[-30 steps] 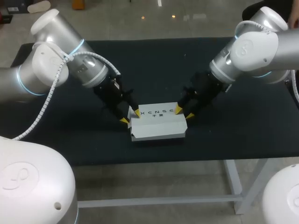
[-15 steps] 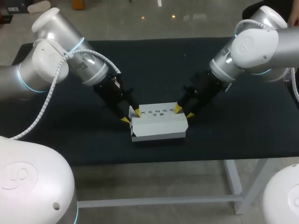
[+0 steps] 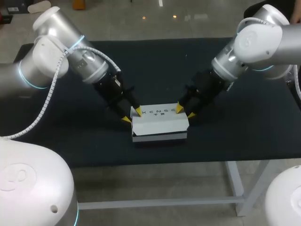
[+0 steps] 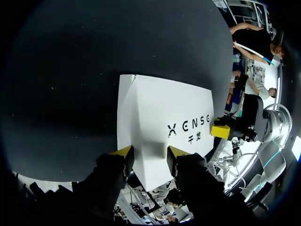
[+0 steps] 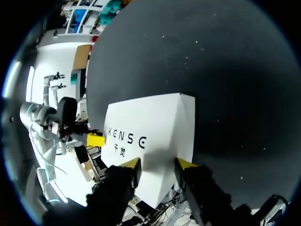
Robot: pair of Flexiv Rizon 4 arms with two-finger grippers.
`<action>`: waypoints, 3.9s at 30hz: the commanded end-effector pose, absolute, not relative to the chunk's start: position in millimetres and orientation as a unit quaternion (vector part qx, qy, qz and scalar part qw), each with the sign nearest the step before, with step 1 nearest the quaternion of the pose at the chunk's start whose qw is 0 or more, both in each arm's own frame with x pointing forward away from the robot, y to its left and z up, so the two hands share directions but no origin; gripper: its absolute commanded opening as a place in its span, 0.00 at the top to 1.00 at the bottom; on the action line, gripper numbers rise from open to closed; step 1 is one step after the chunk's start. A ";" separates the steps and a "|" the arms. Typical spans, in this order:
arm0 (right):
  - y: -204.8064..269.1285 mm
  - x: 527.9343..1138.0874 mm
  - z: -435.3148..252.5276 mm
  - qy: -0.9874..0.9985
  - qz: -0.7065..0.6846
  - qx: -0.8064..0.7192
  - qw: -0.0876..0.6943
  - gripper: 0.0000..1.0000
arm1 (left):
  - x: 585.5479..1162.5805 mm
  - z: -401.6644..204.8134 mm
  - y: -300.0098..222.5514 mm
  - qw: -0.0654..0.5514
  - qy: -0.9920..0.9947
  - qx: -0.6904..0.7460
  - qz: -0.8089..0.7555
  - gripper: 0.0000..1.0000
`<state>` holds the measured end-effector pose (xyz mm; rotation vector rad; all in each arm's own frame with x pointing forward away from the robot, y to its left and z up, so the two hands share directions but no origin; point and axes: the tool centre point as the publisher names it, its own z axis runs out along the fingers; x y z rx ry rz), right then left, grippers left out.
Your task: Assemble the packaging by folding the flat box into shape, placing the metal phone stand inside, and closing the box properly
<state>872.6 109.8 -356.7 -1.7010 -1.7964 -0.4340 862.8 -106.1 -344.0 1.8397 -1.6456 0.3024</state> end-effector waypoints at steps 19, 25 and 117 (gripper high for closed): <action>113.6 890.7 -352.3 -0.679 -0.154 -0.620 0.362 0.51 | 875.8 -335.9 -112.9 0.347 -0.622 0.696 0.090 0.53; 114.1 892.2 -349.3 -0.681 -0.154 -0.615 0.366 0.51 | 875.9 -333.4 -111.8 0.353 -0.620 0.696 0.085 0.53; 126.4 901.2 -339.6 -0.691 -0.128 -0.591 0.395 0.52 | 891.6 -318.9 -97.1 0.431 -0.594 0.679 0.038 0.57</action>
